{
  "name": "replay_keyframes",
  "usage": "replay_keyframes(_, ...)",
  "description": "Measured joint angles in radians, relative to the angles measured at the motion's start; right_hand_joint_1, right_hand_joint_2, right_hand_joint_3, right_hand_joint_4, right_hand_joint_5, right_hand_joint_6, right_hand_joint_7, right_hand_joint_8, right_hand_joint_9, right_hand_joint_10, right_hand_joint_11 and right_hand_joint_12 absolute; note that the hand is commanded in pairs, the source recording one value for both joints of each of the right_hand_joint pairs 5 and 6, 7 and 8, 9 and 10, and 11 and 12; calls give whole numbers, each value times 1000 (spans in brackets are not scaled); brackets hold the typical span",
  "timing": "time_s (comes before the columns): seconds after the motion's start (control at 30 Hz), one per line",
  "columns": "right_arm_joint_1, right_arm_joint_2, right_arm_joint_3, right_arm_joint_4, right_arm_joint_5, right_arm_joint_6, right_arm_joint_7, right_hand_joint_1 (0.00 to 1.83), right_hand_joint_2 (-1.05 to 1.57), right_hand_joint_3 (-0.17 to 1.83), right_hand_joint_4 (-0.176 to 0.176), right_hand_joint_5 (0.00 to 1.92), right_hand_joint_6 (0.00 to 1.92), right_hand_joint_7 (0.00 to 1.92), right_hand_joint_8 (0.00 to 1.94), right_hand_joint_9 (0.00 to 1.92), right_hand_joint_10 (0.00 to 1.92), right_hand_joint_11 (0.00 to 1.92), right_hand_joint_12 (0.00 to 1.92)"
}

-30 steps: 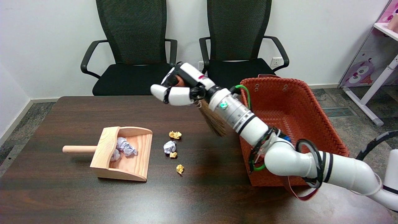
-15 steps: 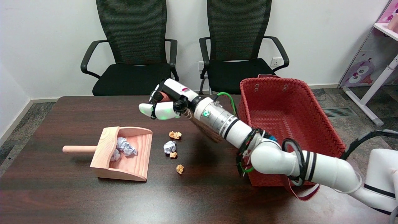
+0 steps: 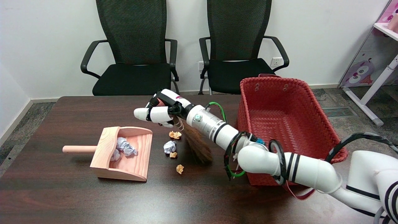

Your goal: Sweep the paper ball into the dustpan.

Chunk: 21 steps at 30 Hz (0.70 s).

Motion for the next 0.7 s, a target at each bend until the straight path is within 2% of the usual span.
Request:
replay_keyframes(0.1, 6, -21, -1, 28, 11, -4, 58, 917, 1571, 357, 1, 1920, 1920, 1920, 1920, 1920, 1920, 1920, 1920)
replay_keyframes(0.33, 16, -59, -3, 64, 28, -8, 229, 914, 1571, 453, 0, 1920, 1920, 1920, 1920, 1920, 1920, 1920, 1920)
replay_keyframes(0.7, 32, -93, -26, 78, 36, 56, 494, 878, 1508, 743, -2, 1920, 1920, 1920, 1920, 1920, 1920, 1920, 1920)
